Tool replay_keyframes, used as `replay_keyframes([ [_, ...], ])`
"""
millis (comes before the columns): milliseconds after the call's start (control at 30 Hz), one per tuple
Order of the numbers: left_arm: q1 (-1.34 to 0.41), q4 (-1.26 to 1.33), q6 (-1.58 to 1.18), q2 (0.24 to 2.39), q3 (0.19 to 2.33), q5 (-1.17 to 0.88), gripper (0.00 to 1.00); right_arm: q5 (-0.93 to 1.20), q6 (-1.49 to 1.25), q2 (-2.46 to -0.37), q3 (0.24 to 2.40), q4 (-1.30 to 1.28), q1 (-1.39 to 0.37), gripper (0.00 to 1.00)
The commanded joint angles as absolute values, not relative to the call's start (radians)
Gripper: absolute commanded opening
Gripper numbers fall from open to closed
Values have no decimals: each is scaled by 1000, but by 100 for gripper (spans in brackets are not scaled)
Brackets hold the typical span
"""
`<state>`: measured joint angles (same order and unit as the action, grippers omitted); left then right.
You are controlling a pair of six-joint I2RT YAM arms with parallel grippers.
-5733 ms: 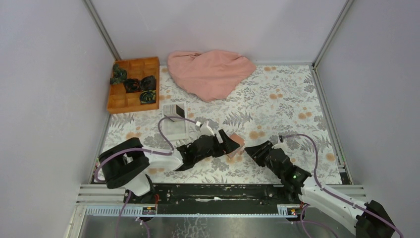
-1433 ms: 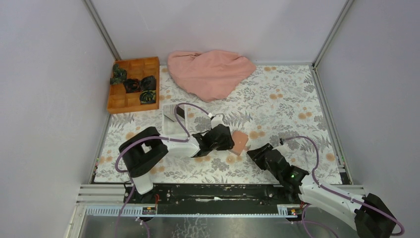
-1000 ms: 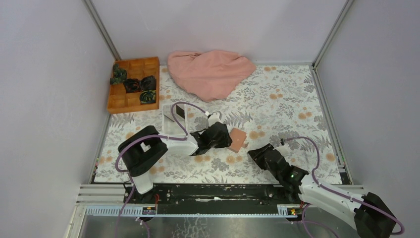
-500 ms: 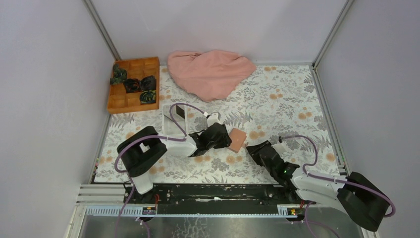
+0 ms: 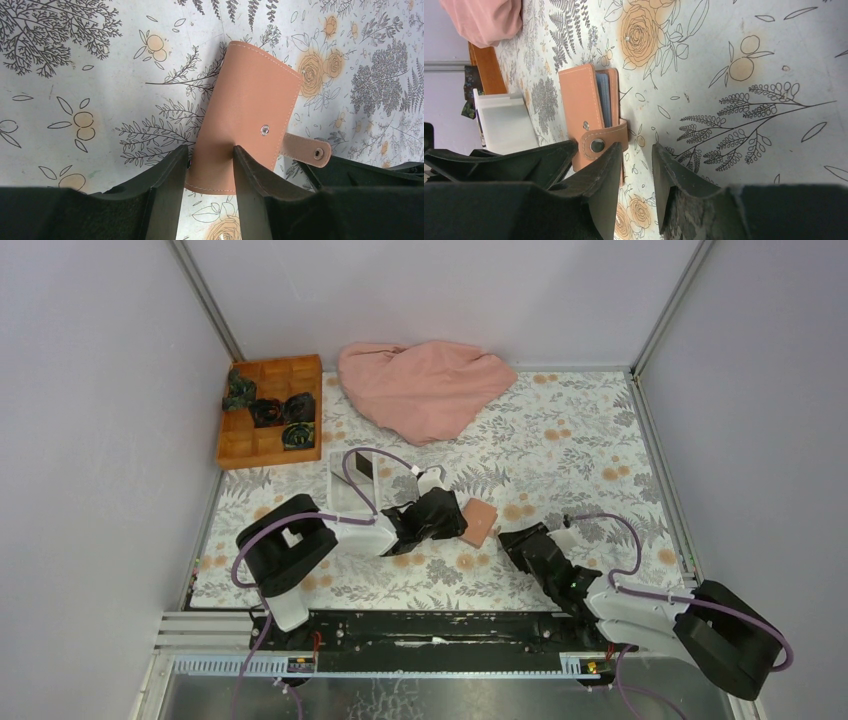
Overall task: Put the credit cards into the card holder
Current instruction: Close the card holder at the center of the board.
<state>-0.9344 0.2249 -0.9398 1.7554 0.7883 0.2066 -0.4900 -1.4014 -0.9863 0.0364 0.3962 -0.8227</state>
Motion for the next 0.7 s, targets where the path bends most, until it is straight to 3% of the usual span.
replay_keyframes([
  [0,-917,-50,-897,1844,732,222,47,-553,-1392,-1039,46,365,-810,37],
  [667,-921,-72,-879,1860,770,208,46,-452,-1313,-1182,86,521,-771,37],
])
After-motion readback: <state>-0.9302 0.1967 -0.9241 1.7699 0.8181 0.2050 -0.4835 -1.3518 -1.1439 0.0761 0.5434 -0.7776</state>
